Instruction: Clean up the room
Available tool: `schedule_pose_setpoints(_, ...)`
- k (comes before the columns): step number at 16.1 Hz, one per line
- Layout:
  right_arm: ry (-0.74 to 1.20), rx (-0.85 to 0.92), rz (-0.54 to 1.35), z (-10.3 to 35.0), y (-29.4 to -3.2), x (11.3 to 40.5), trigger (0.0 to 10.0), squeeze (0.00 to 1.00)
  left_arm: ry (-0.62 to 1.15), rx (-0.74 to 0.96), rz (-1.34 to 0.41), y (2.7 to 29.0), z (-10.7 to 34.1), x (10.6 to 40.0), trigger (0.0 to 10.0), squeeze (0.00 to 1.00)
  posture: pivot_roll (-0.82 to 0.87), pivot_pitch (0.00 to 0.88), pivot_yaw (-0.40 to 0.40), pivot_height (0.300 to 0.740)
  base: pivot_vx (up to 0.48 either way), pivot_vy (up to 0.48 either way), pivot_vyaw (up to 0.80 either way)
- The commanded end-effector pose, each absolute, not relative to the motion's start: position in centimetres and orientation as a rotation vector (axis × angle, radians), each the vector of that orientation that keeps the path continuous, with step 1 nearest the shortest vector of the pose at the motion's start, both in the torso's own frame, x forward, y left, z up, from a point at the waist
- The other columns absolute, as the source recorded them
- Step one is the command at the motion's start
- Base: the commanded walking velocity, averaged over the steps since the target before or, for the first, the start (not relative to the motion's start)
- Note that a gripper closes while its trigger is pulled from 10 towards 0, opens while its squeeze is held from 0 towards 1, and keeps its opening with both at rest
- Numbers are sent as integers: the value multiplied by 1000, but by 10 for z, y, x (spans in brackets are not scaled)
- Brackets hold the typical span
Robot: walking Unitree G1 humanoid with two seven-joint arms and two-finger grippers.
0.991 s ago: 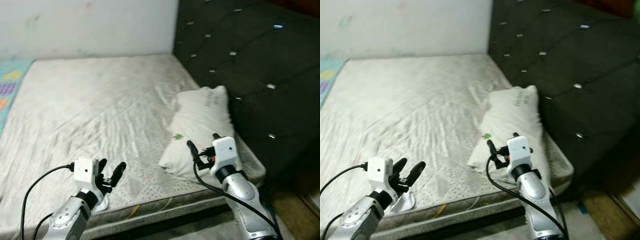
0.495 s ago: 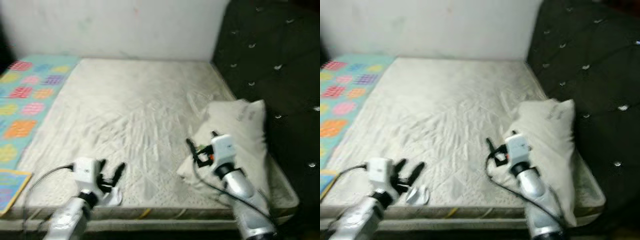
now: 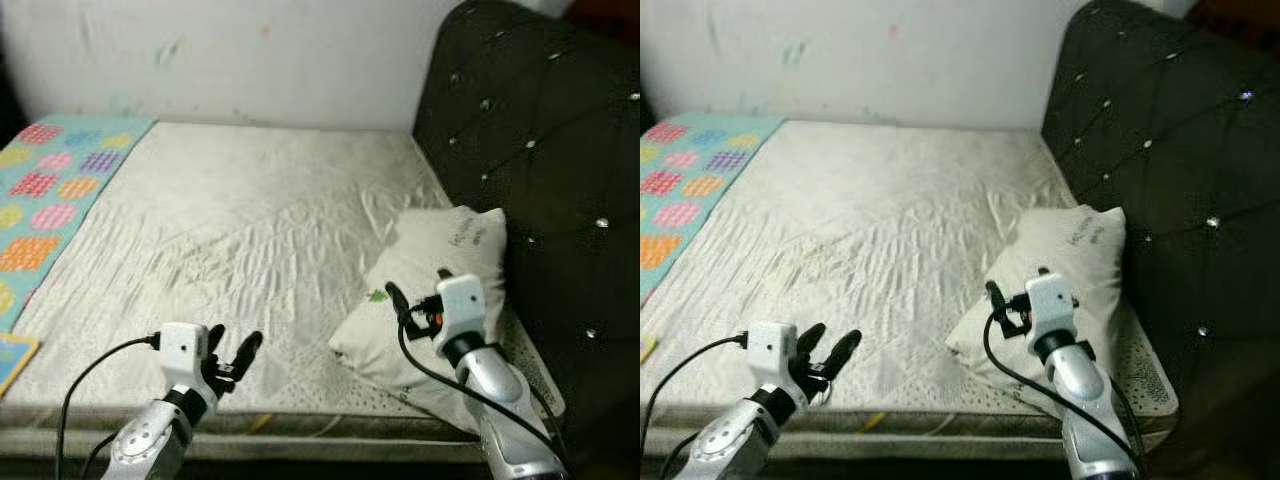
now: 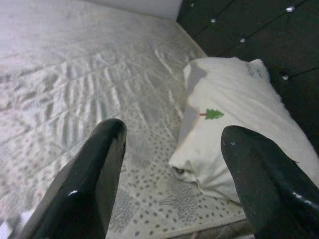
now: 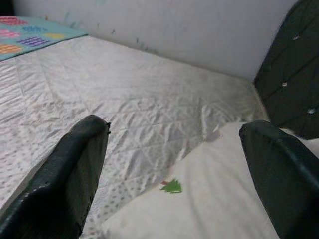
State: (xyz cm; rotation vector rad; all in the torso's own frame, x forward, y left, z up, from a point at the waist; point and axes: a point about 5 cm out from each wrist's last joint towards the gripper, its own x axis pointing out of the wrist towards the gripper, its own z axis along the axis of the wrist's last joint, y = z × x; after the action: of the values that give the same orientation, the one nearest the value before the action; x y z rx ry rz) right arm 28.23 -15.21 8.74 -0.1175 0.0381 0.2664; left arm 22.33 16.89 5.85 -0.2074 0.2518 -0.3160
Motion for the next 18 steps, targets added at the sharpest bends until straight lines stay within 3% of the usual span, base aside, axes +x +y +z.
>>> schedule_pose_setpoints(1, 26, -116, 290, 91, -147, 284, 10000, 0, 235, -203, -316, 171, 63, 225, 10000, 0, 45, 0, -99, 740, 0, -322, 0)
schedule_pose_setpoints(8, 29, -117, 293, 91, -146, 283, 10000, 0, 243, -213, -315, 171, 62, 224, 10000, 0, 42, 0, -98, 740, 0, -294, 0)
schedule_pose_setpoints(13, 16, -138, 247, 93, -152, 283, 10000, 0, 219, -226, -274, 177, 64, 226, 10000, 0, 39, 0, -95, 740, 0, 0, 0)
schedule_pose_setpoints(16, 19, -148, 214, 93, -160, 284, 10000, 0, 209, -110, -116, 200, 69, 237, 10000, 0, 34, 0, -93, 740, 0, 0, 0)
schedule_pose_setpoints(18, 23, -143, 211, 92, -161, 283, 10000, 0, 204, -220, -215, 196, 71, 238, 10000, 0, 31, 0, -89, 740, 0, 0, 0)
